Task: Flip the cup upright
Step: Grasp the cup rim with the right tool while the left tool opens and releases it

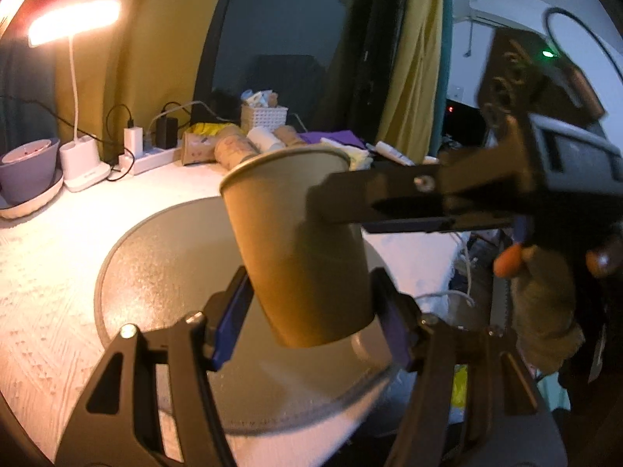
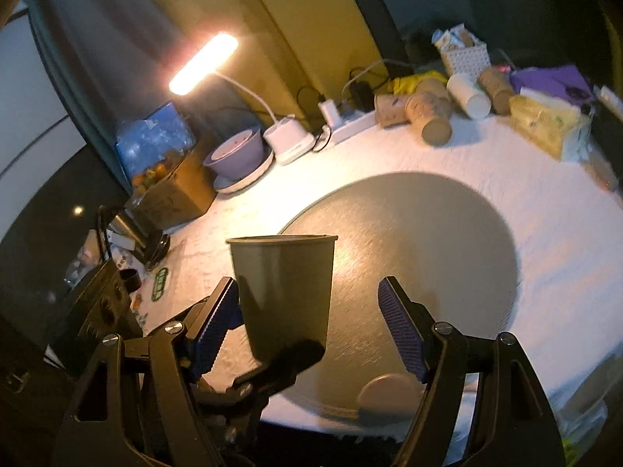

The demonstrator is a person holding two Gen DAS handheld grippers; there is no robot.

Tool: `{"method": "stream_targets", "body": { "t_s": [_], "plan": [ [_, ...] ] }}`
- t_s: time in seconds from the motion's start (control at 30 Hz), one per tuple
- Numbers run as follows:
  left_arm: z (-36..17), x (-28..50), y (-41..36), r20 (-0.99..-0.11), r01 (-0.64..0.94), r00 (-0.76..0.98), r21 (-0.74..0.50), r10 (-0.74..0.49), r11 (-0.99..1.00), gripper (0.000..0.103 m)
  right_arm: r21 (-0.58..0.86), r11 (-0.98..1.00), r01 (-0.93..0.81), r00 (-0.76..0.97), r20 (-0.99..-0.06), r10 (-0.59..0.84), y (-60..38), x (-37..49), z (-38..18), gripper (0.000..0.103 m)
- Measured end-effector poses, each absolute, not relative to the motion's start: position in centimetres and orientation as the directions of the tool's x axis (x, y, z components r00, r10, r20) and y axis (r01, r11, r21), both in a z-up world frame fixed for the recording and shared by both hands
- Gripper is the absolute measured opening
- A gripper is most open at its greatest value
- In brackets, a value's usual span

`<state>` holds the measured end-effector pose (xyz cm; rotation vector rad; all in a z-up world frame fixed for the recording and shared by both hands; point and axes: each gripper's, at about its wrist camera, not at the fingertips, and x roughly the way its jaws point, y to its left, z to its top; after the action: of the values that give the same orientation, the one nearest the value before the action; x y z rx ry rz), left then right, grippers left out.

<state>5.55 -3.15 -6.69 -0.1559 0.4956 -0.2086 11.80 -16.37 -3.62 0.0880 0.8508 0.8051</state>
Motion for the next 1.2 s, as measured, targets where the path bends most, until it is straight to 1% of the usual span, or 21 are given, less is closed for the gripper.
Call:
{"method": "stream_targets", "body": {
  "t_s": [0.2, 0.7, 0.87, 0.9, 1.03, 1.1, 1.13, 1.2],
  "plan": [
    [-6.9, 4.4, -2.7, -0.439, 0.177, 0.865, -0.184, -0.242, 0.967, 0.063, 0.440, 0.657, -0.613, 0.304, -0.636, 0.709, -15.0, 11.4, -4.5, 0.077],
    [-7.3, 4.5, -2.9, -0.445, 0.220, 0.850, -0.190, -0.284, 0.957, 0.063, 0.453, 0.632, -0.628, 0.258, -0.645, 0.720, -13.5, 12.4, -5.4, 0.077],
    [-7.4, 4.6, -2.6, -0.447, 0.221, 0.846, -0.201, -0.290, 0.954, 0.063, 0.474, 0.618, -0.628, 0.248, -0.631, 0.735, -13.8, 12.8, -5.6, 0.073],
    [-7.4, 4.6, -2.6, -0.450, 0.221, 0.844, -0.206, -0.293, 0.953, 0.063, 0.472, 0.619, -0.628, 0.248, -0.632, 0.734, -13.8, 12.8, -5.6, 0.070],
    [-7.9, 4.9, -2.3, -0.472, 0.206, 0.831, -0.228, -0.293, 0.952, 0.063, 0.472, 0.620, -0.627, 0.248, -0.633, 0.733, -13.6, 13.1, -5.9, 0.070],
    [-8.3, 5.5, -2.0, -0.500, 0.187, 0.815, -0.248, -0.291, 0.950, 0.067, 0.474, 0.624, -0.621, 0.253, -0.632, 0.732, -13.4, 13.4, -6.2, 0.069],
    [-8.6, 5.8, -1.7, -0.513, 0.179, 0.806, -0.262, -0.294, 0.948, 0.074, 0.469, 0.630, -0.619, 0.260, -0.635, 0.728, -13.4, 13.6, -6.3, 0.069],
    [-8.9, 6.3, -1.1, -0.518, 0.179, 0.795, -0.299, -0.317, 0.937, 0.076, 0.446, 0.646, -0.619, 0.284, -0.640, 0.714, -13.3, 13.8, -6.3, 0.069]
  ]
}}
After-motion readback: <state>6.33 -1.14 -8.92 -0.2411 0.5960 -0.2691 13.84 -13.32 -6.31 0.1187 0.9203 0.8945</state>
